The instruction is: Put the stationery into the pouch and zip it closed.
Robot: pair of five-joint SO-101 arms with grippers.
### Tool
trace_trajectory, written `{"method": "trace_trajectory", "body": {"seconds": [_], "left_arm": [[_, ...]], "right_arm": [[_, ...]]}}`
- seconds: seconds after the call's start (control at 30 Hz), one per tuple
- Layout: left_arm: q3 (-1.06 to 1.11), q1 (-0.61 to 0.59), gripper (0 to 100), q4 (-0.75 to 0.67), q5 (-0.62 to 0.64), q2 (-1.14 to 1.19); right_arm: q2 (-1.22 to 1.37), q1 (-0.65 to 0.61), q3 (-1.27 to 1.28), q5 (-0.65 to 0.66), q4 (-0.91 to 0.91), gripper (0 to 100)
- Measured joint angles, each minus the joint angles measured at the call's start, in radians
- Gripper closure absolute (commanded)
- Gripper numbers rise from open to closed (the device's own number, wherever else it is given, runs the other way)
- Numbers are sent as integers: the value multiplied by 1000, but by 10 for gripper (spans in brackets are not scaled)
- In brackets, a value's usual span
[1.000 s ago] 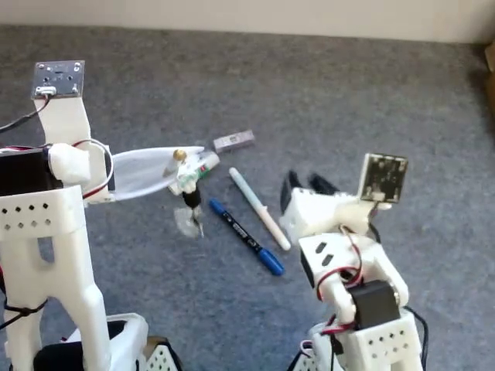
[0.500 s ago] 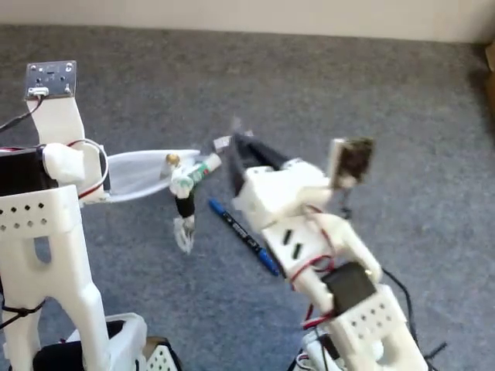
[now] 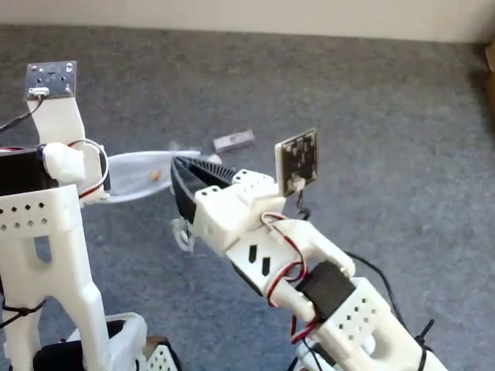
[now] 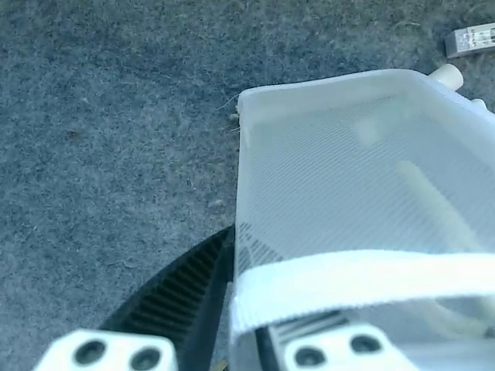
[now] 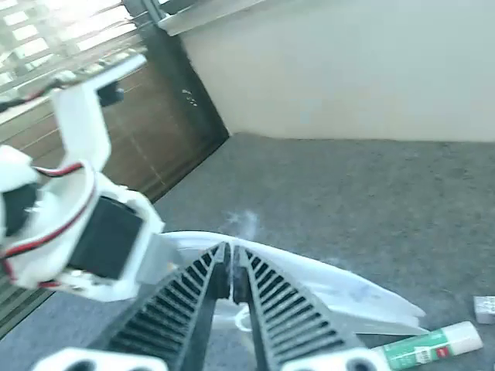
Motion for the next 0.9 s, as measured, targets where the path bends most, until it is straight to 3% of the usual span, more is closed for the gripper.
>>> {"method": "trace_trajectory", "body": {"seconds": [0.37, 0.57, 0.9], "left_arm": [[0, 0, 994, 0, 0, 0], [0, -3, 994, 2, 0, 0], [0, -28, 994, 2, 0, 0]], "right_arm": [[0, -66, -60, 0, 123, 995], [-6, 3, -60, 0, 130, 995], [-52, 137, -60, 0, 325, 991]]}}
